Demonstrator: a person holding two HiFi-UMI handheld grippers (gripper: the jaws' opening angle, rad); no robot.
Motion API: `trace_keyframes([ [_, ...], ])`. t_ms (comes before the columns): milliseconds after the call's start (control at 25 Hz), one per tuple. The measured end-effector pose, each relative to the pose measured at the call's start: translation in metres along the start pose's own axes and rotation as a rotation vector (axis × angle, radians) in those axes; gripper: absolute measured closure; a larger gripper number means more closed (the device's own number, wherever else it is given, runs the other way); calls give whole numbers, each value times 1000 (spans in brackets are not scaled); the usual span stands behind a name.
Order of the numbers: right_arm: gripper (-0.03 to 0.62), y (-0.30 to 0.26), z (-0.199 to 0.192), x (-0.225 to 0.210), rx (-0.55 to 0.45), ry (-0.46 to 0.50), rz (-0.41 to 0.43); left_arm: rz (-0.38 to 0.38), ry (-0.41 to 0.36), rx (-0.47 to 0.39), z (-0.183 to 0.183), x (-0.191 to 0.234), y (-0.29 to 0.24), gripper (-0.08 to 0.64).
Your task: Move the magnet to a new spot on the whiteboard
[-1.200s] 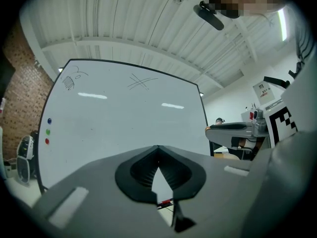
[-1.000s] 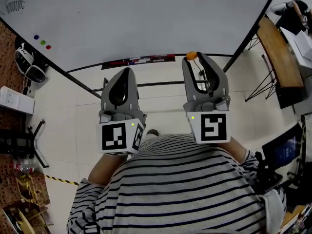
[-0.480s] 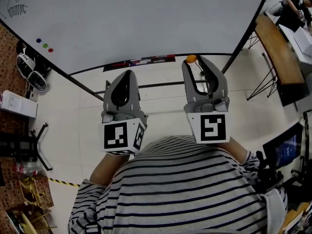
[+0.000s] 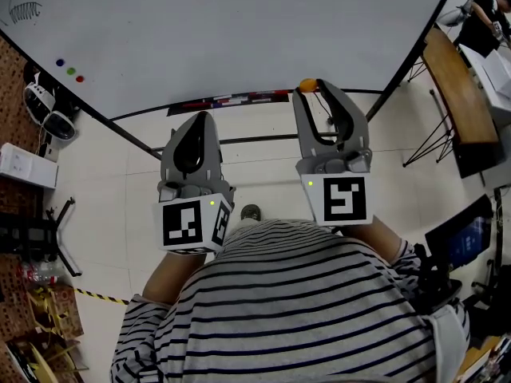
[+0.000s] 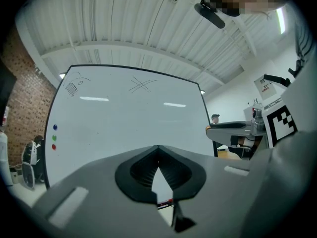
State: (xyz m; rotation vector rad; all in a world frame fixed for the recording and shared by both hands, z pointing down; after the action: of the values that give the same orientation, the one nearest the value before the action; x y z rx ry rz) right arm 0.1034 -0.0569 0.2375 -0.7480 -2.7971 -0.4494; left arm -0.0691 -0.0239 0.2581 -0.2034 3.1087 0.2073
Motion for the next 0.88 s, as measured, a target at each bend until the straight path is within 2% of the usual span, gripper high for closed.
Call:
trace_keyframes([
  [200,469,-39,-3,-5,-24,35,-14,-7,14,-20,-1,20,-34,545],
  [480,469,-122,-7,-18,-17,78,-45,-79,44,-45,11,53,-106,545],
  [680,469,-188,-7,-28,-8,139,-79,-171,93,-49,12,81,-157,545],
  [880,469,-238,-20,-29,14,159,-104,-200,106,-67,11,108,-193,545],
])
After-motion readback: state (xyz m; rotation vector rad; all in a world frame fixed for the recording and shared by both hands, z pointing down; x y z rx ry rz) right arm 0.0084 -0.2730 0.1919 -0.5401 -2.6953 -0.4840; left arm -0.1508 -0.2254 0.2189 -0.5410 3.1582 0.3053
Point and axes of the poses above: the fingertips, and each gripper's own axes: y backward along the fingers, x to its left, z out of its top, the point moved 5 cm from there along y, backward along the fingers, and after that the axes turned 4 degrees about z, right-handed, at the moved point
